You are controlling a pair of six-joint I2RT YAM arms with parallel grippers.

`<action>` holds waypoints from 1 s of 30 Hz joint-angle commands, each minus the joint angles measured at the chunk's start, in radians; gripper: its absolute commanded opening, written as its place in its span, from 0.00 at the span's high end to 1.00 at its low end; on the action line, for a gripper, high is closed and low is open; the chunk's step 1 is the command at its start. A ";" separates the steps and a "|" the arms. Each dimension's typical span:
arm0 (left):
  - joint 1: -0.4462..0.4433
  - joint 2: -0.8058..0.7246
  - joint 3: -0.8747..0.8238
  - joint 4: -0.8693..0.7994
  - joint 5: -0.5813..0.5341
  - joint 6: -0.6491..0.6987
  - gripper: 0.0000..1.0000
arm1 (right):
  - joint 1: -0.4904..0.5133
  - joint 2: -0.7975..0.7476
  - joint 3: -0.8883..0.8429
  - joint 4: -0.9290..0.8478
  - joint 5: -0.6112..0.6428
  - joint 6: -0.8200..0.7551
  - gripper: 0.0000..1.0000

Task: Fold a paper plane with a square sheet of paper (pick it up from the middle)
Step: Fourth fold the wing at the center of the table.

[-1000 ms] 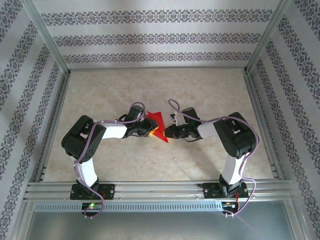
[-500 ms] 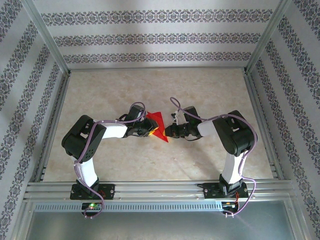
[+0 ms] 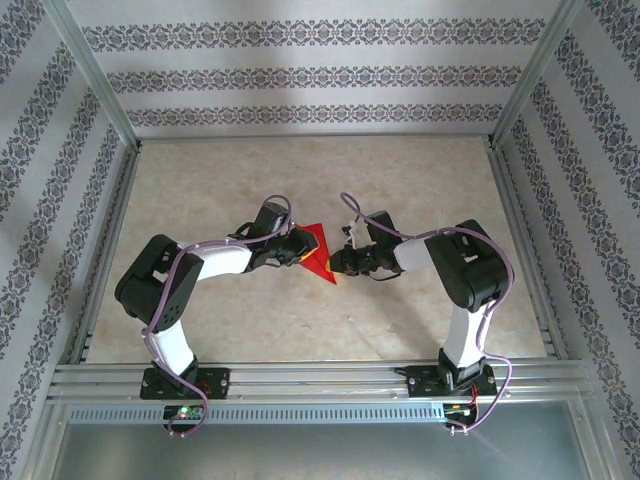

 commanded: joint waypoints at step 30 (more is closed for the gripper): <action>0.044 0.170 -0.083 0.400 0.135 -0.029 0.86 | -0.007 0.098 0.033 -0.085 0.039 0.032 0.90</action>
